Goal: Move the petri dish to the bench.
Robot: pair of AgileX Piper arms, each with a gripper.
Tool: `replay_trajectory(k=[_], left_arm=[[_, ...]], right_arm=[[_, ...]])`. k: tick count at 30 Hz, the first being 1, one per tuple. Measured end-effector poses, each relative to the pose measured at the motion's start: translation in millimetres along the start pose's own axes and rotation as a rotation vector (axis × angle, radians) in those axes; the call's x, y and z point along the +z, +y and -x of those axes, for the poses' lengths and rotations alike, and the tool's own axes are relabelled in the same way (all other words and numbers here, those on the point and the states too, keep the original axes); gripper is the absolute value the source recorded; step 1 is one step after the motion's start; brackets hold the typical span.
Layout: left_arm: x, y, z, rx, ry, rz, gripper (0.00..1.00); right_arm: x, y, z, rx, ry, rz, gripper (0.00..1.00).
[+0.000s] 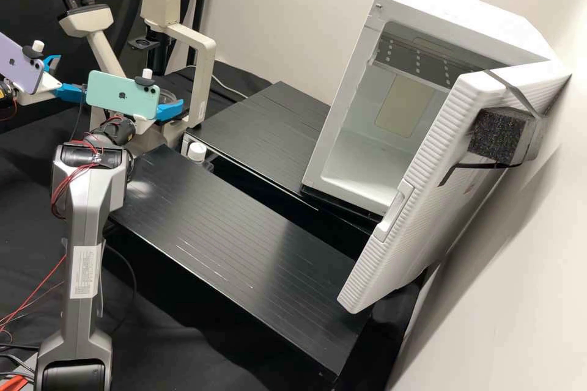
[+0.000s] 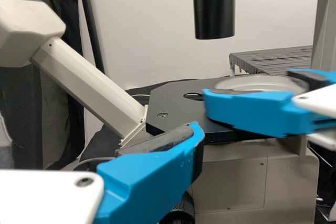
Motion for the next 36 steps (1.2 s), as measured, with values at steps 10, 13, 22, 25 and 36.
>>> replay_trajectory(k=[10, 13, 22, 25, 36], left_arm=[[0, 0.0, 0, 0.000, 0.000, 0.000, 1.00], [0, 0.0, 0, 0.000, 0.000, 0.000, 1.00], [0, 0.0, 0, 0.000, 0.000, 0.000, 1.00], [0, 0.0, 0, 0.000, 0.000, 0.000, 1.00], [0, 0.0, 0, 0.000, 0.000, 0.000, 1.00]], right_arm=[[-5, 38, 63, 0.102, 0.089, 0.014, 0.00], [1, 47, 84, 0.128, 0.105, 0.005, 0.00], [39, 68, 158, 0.177, 0.078, 0.007, 0.00], [48, 79, 182, 0.216, 0.079, 0.001, 0.00], [80, 104, 253, 0.293, 0.093, -0.015, 0.00]])
